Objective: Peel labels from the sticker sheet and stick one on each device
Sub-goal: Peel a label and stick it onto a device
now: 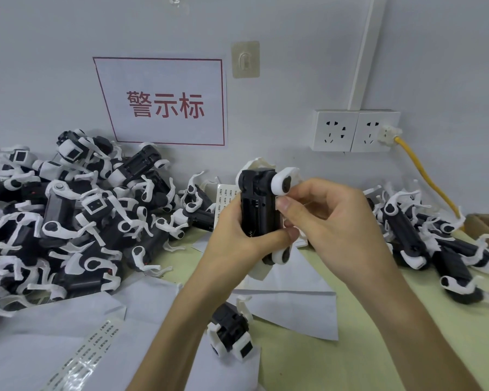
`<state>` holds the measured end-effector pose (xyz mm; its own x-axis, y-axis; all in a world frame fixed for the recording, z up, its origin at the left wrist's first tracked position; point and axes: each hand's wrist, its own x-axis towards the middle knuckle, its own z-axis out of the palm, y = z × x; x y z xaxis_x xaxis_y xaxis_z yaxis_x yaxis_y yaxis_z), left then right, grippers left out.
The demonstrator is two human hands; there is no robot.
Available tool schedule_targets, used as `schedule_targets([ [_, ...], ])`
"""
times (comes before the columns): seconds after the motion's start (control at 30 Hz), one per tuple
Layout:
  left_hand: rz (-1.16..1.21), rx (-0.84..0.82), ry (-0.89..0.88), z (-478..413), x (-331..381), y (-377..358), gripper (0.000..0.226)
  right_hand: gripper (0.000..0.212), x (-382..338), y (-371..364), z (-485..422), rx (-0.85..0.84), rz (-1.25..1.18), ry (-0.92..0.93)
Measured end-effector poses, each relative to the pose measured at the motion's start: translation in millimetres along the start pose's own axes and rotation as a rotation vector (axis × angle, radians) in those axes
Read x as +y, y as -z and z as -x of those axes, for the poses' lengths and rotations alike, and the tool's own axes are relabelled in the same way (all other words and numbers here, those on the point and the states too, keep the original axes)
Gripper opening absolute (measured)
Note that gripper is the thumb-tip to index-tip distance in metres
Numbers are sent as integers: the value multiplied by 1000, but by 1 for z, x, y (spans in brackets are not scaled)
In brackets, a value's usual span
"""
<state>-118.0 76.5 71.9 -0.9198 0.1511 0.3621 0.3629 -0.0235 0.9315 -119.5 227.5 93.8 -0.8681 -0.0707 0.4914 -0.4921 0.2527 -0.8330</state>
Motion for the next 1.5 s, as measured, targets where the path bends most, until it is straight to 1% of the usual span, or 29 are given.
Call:
schedule_targets([
  [0.1,2,-18,22,1,-1,2,33,15,1,1,-1,-3,-51,-15],
  [0.2,85,-54,86,1,0,5,39,26,3,2,-2,-3,-179,-76],
  [0.33,286,-98,170,3,2,5,27,22,13,2,-6,-40,-238,-128],
  [0.4,348,-102,171,4,3,3,23,19,15,0,-5,-90,-277,-128],
  [0.47,380,-117,153,4,3,1,22,20,12,-2,-4,-144,-325,-137],
  [0.53,385,-146,131,5,5,-1,22,30,8,-2,-3,-158,-355,-142],
  [0.67,325,-216,117,5,7,-4,27,60,7,-1,-2,-149,-340,-84],
  [0.73,283,-242,115,6,7,-4,31,65,8,1,-2,-168,-370,-57],
  [0.83,278,-281,125,9,10,-4,39,74,13,7,-3,-257,-514,5],
  [0.87,279,-310,129,10,12,-5,38,70,14,11,-4,-283,-562,28],
  [0.93,280,-357,136,12,15,-7,27,40,17,14,-3,-324,-623,103],
  [0.97,278,-366,140,12,16,-8,23,30,17,15,-3,-348,-651,126],
  [1.03,276,-377,137,12,17,-9,25,29,15,14,-3,-362,-693,105],
  [1.13,288,-397,123,11,18,-9,38,26,13,11,-3,-336,-691,115],
  [1.2,311,-400,122,11,18,-9,38,25,15,11,-4,-329,-663,127],
  [1.3,347,-377,135,11,14,-11,31,24,20,10,-5,-318,-579,143],
  [1.4,386,-351,165,12,10,-13,21,30,24,15,-6,-322,-475,159],
  [1.43,401,-349,175,11,9,-13,19,30,25,18,-6,-340,-470,158],
  [1.5,443,-347,197,10,9,-12,15,23,26,23,-7,-406,-486,144],
])
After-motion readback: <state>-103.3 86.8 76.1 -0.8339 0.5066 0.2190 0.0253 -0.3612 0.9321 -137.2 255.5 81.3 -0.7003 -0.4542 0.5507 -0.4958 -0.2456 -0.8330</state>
